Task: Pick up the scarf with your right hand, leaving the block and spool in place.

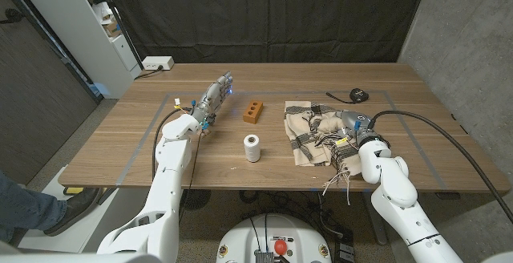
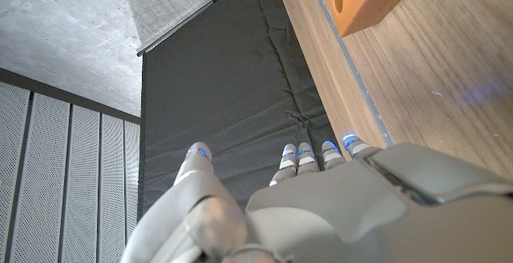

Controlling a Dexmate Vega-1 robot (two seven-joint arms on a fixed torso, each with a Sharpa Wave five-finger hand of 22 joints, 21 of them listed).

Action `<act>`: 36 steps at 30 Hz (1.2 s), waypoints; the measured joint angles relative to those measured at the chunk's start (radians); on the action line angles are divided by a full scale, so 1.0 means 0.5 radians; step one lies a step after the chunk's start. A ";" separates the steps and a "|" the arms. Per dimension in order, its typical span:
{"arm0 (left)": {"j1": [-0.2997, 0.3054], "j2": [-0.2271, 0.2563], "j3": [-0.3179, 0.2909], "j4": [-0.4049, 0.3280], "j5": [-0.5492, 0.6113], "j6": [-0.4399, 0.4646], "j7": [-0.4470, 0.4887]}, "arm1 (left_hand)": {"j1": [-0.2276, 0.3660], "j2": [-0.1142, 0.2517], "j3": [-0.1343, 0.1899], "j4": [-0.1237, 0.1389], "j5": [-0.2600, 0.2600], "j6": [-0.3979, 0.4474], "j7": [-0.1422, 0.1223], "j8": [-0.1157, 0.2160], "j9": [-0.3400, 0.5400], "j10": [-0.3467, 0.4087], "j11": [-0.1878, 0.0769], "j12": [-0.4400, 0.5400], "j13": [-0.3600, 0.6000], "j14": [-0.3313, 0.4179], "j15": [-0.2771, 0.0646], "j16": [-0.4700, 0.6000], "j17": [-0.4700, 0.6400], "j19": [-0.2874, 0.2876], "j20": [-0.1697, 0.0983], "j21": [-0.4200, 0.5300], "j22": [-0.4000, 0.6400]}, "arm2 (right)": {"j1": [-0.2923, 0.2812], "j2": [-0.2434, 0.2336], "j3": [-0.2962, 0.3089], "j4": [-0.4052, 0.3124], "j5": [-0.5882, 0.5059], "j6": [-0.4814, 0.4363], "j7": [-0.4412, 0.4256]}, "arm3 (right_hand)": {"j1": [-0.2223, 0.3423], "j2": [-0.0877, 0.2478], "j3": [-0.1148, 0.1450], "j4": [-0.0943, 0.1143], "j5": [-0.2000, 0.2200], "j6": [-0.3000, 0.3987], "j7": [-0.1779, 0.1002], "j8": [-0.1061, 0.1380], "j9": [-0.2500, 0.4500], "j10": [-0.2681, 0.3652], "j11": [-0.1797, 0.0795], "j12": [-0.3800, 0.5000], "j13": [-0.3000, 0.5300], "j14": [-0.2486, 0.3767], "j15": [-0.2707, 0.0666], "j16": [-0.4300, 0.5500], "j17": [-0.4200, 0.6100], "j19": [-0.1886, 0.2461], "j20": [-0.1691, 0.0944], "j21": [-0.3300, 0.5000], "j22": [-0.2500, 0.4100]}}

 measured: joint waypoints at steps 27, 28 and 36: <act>-0.022 0.011 -0.005 0.008 -0.006 0.000 -0.016 | 0.000 0.000 0.000 0.000 0.000 0.000 0.000 0.000 0.000 0.000 0.000 0.000 0.000 -0.006 -0.007 0.000 -0.005 0.000 0.000 0.000 0.000 | -0.035 0.027 0.047 -0.214 -0.084 0.027 -0.020 | 0.003 0.060 -0.002 0.015 -0.002 0.008 -0.008 0.026 0.004 0.008 -0.008 0.031 0.106 0.021 0.014 -0.006 0.065 -0.001 -0.020 0.089 -0.030; -0.022 0.012 -0.006 0.008 -0.007 0.000 -0.017 | 0.000 0.000 0.000 0.000 0.000 0.000 0.000 0.000 0.000 0.000 0.000 0.000 0.000 -0.007 -0.007 0.000 -0.005 0.000 0.000 0.000 0.000 | -0.035 0.027 0.048 -0.216 -0.084 0.027 -0.020 | 0.003 0.060 -0.002 0.015 -0.002 0.008 -0.008 0.028 0.005 0.015 -0.015 0.031 0.111 0.021 0.014 -0.006 0.069 -0.001 -0.020 0.094 -0.033; -0.023 0.013 -0.008 0.010 -0.011 -0.005 -0.023 | 0.000 0.000 0.000 0.000 0.000 0.000 0.000 0.000 0.000 0.000 0.000 0.000 0.000 -0.007 -0.007 0.000 -0.005 0.000 0.000 0.000 0.000 | -0.054 0.043 0.063 -0.282 -0.119 0.042 -0.012 | -0.006 0.069 -0.002 0.014 -0.002 0.020 0.003 0.029 0.005 0.019 -0.018 0.046 0.135 0.046 0.004 -0.011 0.075 -0.001 -0.020 0.118 -0.037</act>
